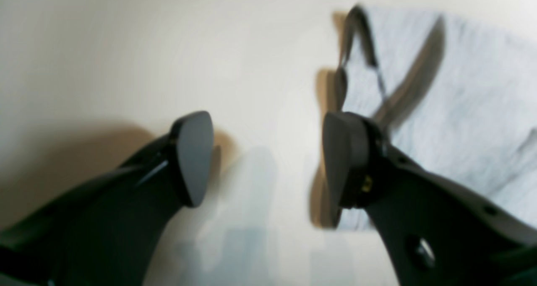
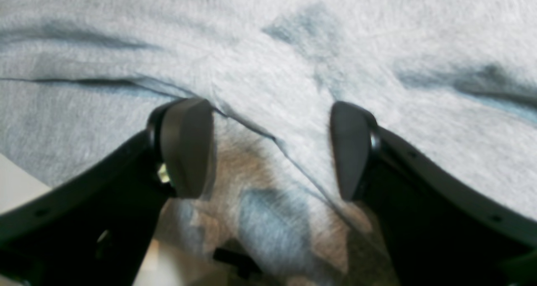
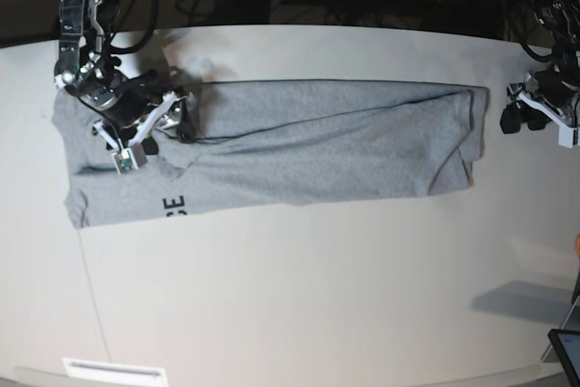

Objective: Fold the T-shirt properly
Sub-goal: 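Release the strip end with the left gripper and lift it away, then lower the left gripper and grasp the strip's end edge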

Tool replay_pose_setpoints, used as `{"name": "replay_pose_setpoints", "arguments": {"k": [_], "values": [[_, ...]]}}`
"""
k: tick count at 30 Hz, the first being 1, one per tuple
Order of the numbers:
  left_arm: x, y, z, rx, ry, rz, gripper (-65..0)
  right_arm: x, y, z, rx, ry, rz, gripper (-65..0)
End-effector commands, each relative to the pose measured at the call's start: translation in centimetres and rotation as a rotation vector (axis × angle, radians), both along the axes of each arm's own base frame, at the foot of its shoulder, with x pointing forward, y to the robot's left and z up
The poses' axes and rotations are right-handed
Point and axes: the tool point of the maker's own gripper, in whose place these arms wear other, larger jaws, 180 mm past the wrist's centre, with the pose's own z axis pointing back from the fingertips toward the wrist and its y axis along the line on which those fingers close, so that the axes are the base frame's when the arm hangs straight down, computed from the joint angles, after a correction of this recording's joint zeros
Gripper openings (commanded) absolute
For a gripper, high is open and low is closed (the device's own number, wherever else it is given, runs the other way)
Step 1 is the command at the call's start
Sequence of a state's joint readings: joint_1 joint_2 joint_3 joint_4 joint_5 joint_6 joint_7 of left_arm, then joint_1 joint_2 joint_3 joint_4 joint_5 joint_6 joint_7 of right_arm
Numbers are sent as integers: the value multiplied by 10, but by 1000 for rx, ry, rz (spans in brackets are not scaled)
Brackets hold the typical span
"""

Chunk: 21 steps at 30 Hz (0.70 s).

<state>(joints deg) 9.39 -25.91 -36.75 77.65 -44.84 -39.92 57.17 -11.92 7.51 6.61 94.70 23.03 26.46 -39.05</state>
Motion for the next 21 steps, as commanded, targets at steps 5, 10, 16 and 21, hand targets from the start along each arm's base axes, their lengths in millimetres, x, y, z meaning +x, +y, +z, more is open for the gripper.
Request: {"name": "replay_pose_setpoints", "arguments": {"k": [5,10,16,21], "values": [[6,2,2,-26,-2,9,-240,5,1,8,11,-26,3,-221],[-3,7,-18,-83,58,48,-239,5,1,8,11,-26,3,-221],[10,0,-8,-124,18,35,-180,5,1,8,11,-26,3,-221],[17,-8,3,-125,-21,11,-151,5,1,8,10,-26,3,-221]]}}
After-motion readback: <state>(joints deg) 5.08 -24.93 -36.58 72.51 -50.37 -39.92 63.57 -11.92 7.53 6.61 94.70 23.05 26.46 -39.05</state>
